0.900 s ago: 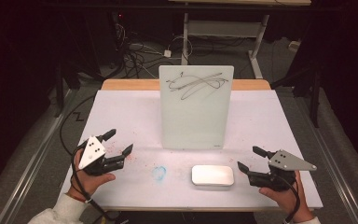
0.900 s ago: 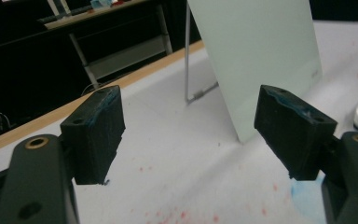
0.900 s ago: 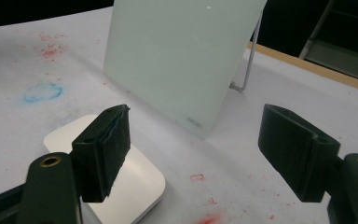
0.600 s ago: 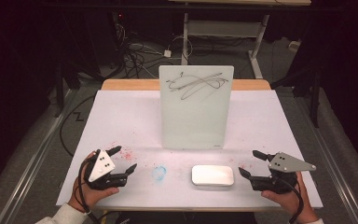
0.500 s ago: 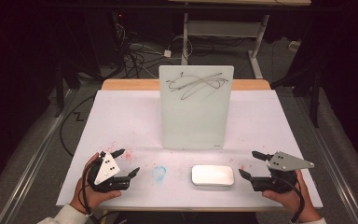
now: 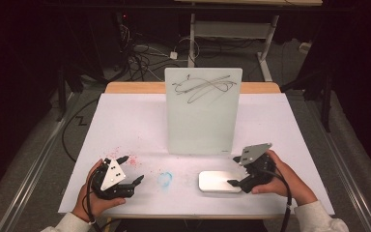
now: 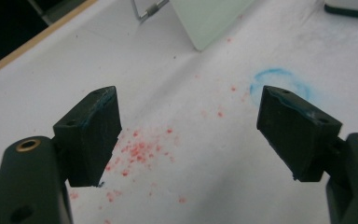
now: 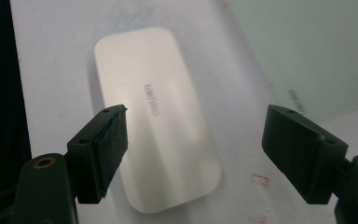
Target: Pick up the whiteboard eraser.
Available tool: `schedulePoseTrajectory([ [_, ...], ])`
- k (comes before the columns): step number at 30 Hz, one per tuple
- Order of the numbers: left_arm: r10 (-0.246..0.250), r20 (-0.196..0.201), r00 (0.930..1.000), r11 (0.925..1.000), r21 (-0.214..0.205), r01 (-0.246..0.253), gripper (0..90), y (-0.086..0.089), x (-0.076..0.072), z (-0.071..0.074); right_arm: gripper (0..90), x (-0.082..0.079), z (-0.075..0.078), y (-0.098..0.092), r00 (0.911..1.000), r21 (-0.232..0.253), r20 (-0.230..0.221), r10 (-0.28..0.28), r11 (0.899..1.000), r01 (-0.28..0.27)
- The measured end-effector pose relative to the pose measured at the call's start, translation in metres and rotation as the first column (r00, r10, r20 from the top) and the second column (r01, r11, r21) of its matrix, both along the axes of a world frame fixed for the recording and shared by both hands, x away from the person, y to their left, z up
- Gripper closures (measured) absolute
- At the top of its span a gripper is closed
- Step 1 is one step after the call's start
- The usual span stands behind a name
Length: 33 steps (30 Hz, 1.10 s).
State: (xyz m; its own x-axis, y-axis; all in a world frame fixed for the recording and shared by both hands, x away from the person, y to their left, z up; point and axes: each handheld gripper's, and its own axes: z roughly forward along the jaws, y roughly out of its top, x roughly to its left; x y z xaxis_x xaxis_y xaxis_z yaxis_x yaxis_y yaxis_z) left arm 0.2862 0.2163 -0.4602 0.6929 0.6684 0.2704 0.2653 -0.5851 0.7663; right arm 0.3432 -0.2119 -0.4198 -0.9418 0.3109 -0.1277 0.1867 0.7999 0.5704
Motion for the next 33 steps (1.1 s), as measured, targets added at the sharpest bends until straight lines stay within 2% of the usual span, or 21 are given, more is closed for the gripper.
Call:
schedulePoseTrajectory([
  [2,0.002,-0.008,1.0,1.0,0.005,-0.002,21.0,0.001,-0.001,-0.001,23.6,-0.001,-0.005,0.009,0.9991,-0.027,-0.027,0.033,0.999,-0.034],
  [7,0.013,-0.003,0.9999,0.9999,0.009,-0.013,21.0,0.002,-0.005,0.0,23.5,-0.001,-0.01,0.025,0.9958,-0.067,-0.042,0.081,0.994,-0.084],
  [12,0.009,-0.014,0.9999,0.9998,0.016,-0.009,21.0,0.002,-0.005,-0.002,23.5,0.003,-0.018,0.036,0.9924,-0.096,-0.056,0.109,0.989,-0.114],
  [14,0.008,-0.017,0.9998,0.9998,0.018,-0.007,21.0,0.001,-0.004,-0.002,23.6,0.003,-0.022,0.041,0.9922,-0.13,-0.053,0.113,0.984,-0.119],
  [17,0.006,-0.021,0.9998,0.9997,0.023,-0.006,21.0,0.001,-0.004,-0.003,24.2,0.005,-0.027,0.045,0.991,-0.15,-0.064,0.117,0.981,-0.126],
  [20,0.002,-0.027,0.9996,0.9994,0.034,-0.001,21.0,-0.001,-0.004,-0.004,26.4,0.007,-0.03,0.045,0.9889,-0.151,-0.084,0.122,0.979,-0.134],
  [25,0.0,-0.03,0.9996,0.999,0.044,0.002,21.0,-0.003,-0.003,-0.005,26.8,0.008,-0.032,0.045,0.9878,-0.144,-0.089,0.128,0.98,-0.14],
  [29,0.0,-0.031,0.9995,0.9991,0.042,0.001,21.0,-0.003,-0.003,-0.005,29.8,0.006,-0.029,0.046,0.9862,-0.157,-0.076,0.147,0.975,-0.158],
  [33,-0.001,-0.026,0.9997,0.9993,0.038,0.002,21.0,-0.003,-0.003,-0.004,31.0,0.004,-0.028,0.045,0.99,-0.143,-0.052,0.131,0.98,-0.137],
])
